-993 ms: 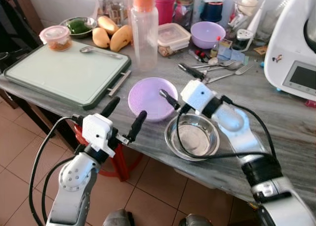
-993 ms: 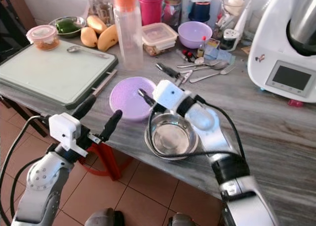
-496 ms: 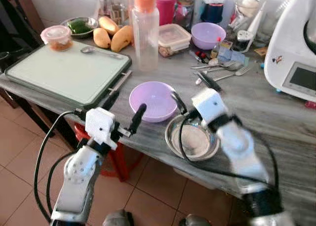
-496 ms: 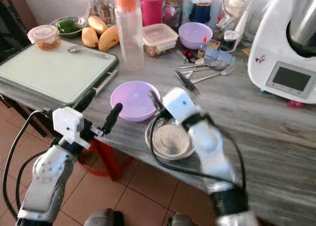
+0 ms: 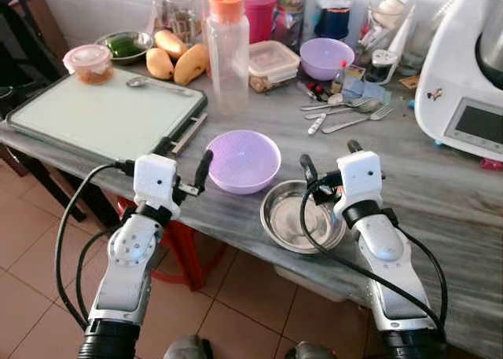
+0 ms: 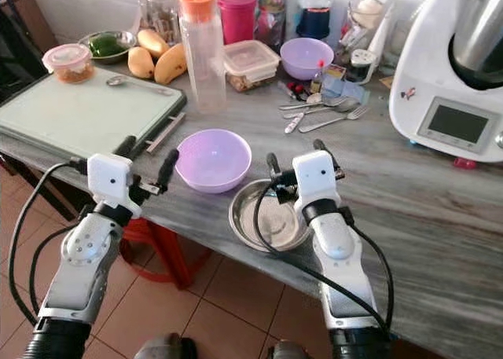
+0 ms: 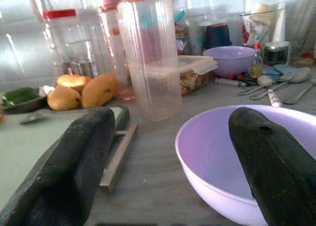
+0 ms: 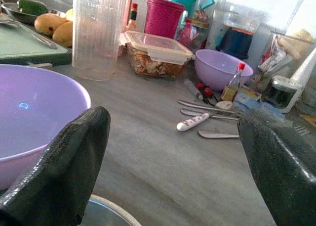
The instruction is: Setting the table
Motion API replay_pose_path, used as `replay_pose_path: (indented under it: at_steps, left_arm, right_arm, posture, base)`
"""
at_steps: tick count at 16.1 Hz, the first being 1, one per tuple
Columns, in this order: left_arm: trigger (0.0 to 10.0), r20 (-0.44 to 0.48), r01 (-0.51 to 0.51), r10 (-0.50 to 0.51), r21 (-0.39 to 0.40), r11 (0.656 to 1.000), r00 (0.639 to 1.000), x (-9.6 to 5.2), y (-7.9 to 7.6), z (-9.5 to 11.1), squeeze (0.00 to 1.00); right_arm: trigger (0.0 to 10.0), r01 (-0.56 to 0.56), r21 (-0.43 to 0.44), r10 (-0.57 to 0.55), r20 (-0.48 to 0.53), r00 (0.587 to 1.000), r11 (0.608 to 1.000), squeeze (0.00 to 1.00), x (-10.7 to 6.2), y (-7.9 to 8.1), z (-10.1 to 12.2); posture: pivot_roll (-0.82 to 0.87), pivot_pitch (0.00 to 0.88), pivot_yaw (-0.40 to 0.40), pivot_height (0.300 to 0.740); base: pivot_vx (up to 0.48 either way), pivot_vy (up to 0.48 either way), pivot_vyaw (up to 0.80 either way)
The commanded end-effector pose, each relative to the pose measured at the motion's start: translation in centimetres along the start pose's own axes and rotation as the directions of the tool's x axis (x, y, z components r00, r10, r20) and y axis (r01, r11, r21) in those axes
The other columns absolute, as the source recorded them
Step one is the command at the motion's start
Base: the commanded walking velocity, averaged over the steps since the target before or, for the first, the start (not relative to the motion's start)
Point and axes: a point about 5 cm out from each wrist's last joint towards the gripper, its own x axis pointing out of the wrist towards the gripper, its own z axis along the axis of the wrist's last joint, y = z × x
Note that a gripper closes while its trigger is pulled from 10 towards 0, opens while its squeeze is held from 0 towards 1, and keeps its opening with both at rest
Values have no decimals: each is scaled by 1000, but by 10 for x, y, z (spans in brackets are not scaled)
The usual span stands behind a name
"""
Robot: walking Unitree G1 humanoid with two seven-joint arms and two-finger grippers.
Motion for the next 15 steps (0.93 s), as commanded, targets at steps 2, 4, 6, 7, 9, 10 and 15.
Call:
replay_pose_path:
  at_steps: [2, 4, 6, 7, 9, 10, 15]
  left_arm:
    - [10000, -18, 16, -16, -27, 1000, 1000, 0, -4, -2, 0]
    - [10000, -12, 18, -18, -18, 1000, 1000, 0, -4, -1, 0]
    - [10000, -6, 19, -20, -20, 1000, 1000, 1, -4, 1, 0]
    - [10000, -4, 24, -24, -20, 1000, 1000, 1, -5, 2, 0]
    - [10000, 6, 42, -42, -17, 999, 999, 1, -7, 3, 0]
    - [10000, 10, 49, -49, 2, 999, 999, 0, -8, 3, 0]
    - [10000, -4, 163, -163, -55, 985, 987, -9, -21, -2, 0]
  right_arm:
    - [10000, 28, 5, -28, -7, 1000, 1000, 0, -2, -4, 2]
    - [10000, 33, 3, -33, -15, 999, 999, 0, -2, -4, 2]
    - [10000, 38, -5, -38, -9, 999, 999, 0, -2, -4, 3]
    - [10000, 40, 2, -40, -5, 999, 999, 0, -1, -4, 4]
    - [10000, 47, -5, -47, 8, 999, 999, 0, -1, -4, 7]
    - [10000, 52, -18, -52, 26, 998, 998, 0, 0, -5, 10]
    - [10000, 140, -47, -141, -28, 990, 989, 0, -1, -13, 5]
  posture:
    - [-34, 0, 12, 740]
    - [-33, 0, 12, 740]
    - [-32, 0, 12, 740]
    - [-31, 0, 12, 740]
    - [-31, 0, 11, 740]
    - [-32, 0, 11, 740]
    - [-31, 0, 9, 740]
  base:
    - [0, 480, 0]
    - [0, 480, 0]
    - [0, 480, -800]
    - [0, 480, -800]
    - [0, 480, -669]
    - [0, 0, -488]
    - [0, 0, 0]
